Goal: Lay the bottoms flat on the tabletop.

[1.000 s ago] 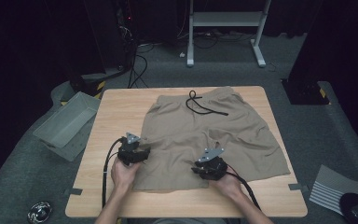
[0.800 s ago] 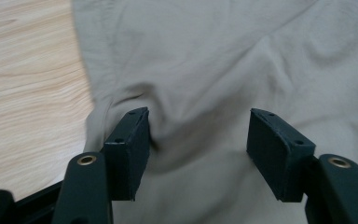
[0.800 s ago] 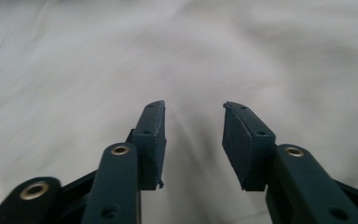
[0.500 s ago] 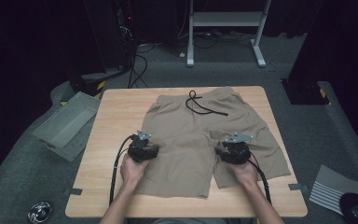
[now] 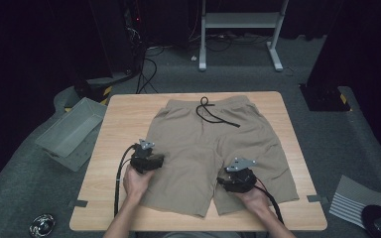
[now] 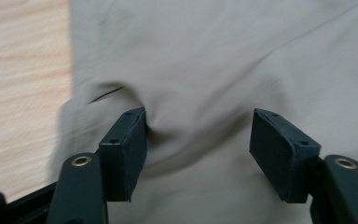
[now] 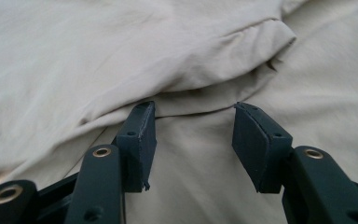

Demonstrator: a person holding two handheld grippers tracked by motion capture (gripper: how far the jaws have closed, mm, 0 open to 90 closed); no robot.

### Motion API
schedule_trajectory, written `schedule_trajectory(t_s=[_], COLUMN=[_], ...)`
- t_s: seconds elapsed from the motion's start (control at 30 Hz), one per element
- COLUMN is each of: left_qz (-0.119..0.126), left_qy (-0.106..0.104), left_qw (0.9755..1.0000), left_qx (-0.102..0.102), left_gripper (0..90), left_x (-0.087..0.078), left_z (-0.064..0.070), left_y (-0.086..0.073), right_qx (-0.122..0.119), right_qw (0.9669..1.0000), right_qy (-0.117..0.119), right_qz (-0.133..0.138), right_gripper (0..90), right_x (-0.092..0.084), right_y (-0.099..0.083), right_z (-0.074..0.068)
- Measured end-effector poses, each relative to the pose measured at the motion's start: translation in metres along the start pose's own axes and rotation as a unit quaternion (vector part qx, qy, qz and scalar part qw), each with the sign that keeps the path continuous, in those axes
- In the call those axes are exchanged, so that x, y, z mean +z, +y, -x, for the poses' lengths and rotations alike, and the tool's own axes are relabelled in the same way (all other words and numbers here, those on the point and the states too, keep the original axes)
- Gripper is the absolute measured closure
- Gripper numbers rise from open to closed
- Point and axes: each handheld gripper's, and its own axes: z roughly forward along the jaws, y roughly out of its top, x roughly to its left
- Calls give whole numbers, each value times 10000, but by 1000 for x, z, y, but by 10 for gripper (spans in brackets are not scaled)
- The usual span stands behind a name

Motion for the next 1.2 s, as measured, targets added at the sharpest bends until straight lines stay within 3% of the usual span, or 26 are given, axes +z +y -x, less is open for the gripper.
schedule_trajectory(t_s=[0.07,0.2,0.3,0.4,0.57,0.7,0.77,0.87,0.97,1.1,1.17,1.2], left_qz=[90,83,16,-66,-16,51,-31,113,391,343,125,158], left_qy=[-96,-157,-145,-100,-83,-33,-46,-125,-259,-320,-289,-275], left_qw=[9999,9997,9997,9997,9998,9999,9999,9997,9987,9984,9990,9989], left_qx=[95,185,208,209,151,89,87,182,207,323,313,333], left_gripper=[358,343,342,342,340,340,340,339,332,323,315,312], left_x=[-1,3,8,12,6,-3,-6,-10,-9,7,18,21], left_z=[5,11,11,10,5,2,2,6,11,18,20,20], left_y=[2,5,4,-1,-10,-20,-21,-18,-10,1,2,0], right_qx=[-33,352,647,912,894,657,518,304,640,943,1069,1149], right_qw=[9999,9974,9936,9906,9922,9962,9977,9983,9951,9891,9873,9867], right_qy=[-113,-509,-879,-1013,-862,-570,-435,-489,-691,-1092,-1162,-1151], right_qz=[109,373,281,136,89,84,38,66,292,281,150,70], right_gripper=[485,478,466,459,447,427,419,440,445,432,420,416], right_x=[-3,-17,-23,-23,-22,-19,-18,-21,-28,-32,-29,-27], right_y=[2,3,-5,-18,-27,-24,-22,-17,-13,-11,-14,-16], right_z=[1,27,51,66,55,32,24,22,39,70,81,84])
